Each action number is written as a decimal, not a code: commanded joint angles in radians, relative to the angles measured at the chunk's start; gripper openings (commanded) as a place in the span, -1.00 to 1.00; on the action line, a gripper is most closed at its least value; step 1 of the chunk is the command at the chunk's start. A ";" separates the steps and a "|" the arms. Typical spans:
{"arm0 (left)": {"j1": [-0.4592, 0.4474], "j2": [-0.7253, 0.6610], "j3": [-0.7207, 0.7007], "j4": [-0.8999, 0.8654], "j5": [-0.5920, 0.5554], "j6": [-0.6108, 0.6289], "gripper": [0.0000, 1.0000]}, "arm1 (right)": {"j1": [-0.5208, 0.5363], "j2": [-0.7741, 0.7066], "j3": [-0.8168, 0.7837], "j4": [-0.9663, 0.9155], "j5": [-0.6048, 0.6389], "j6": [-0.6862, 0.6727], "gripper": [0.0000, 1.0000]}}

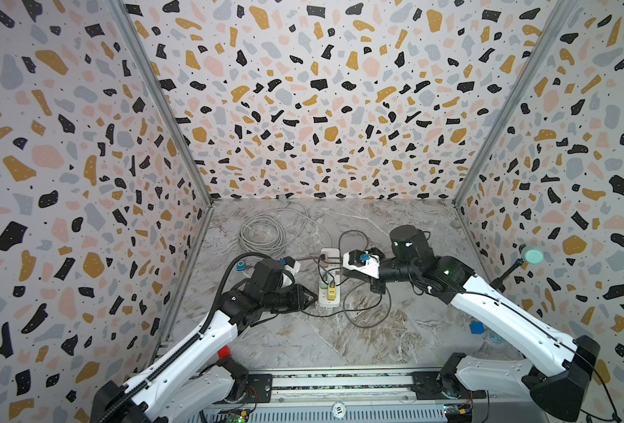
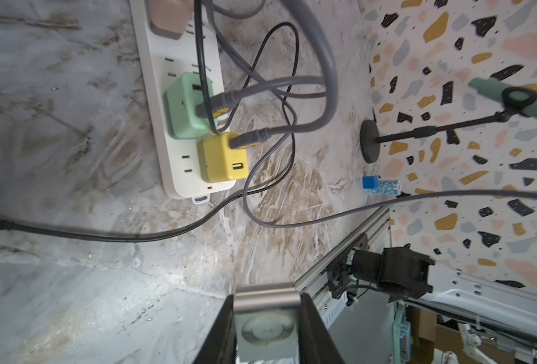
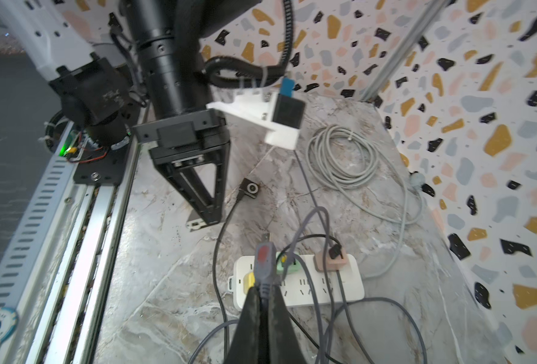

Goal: Charge mp3
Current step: Pick up the MP3 player from the center of the board, then insert the charging cable into the MP3 player.

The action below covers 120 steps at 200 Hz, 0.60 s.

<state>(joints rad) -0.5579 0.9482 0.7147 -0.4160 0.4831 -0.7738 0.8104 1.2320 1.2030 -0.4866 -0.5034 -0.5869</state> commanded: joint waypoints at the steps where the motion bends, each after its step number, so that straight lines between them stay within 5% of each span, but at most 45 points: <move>1: 0.015 -0.008 0.012 0.101 0.059 -0.079 -1.00 | 0.038 0.033 0.039 -0.116 0.012 -0.072 -1.00; 120: 0.038 0.017 0.022 0.171 0.127 -0.104 -1.00 | 0.069 0.145 0.118 -0.161 0.039 -0.180 -1.00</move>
<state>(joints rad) -0.5262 0.9600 0.7151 -0.2874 0.5789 -0.8753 0.8745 1.3792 1.2839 -0.6220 -0.4507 -0.7486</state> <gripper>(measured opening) 0.286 0.072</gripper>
